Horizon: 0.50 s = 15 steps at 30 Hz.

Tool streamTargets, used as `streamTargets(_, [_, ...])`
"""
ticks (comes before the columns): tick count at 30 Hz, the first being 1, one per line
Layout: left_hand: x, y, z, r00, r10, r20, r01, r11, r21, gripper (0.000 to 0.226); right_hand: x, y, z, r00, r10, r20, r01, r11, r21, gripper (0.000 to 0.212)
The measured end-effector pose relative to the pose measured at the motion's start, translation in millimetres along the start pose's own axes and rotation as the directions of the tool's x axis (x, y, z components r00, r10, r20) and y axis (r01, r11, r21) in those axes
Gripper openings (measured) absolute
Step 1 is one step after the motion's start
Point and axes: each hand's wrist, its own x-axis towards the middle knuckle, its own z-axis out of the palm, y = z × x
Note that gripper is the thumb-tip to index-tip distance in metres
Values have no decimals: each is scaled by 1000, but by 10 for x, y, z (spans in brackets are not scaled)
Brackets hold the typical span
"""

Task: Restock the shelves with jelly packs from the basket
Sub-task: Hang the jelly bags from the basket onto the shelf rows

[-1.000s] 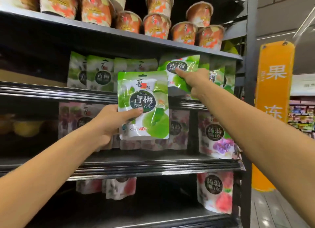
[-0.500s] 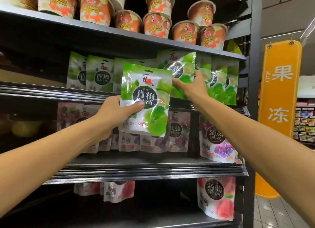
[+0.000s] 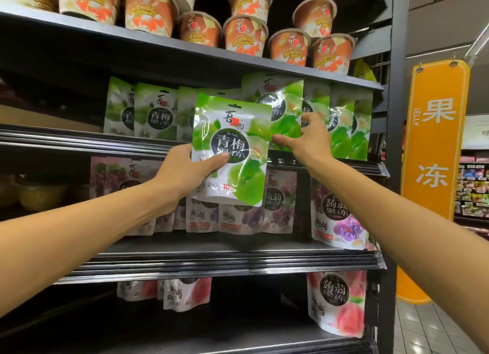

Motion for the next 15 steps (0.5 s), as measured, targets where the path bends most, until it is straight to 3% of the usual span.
streamTargets(8, [-12,0,21,999,-34,0,34,998,-47,11,-74,4,56,995,-12,-101,-17,962,-273,80])
streamTargets(13, [-8,96,26,997,-64,-32,61,996,-71,16,-96,19,0,993,1,-121,-33,965,-262,70])
streamTargets(15, [22,186,34,996,-78,-37,75,994,-76,19,-120,-8,-28,985,-64,-162,26,974,-227,61])
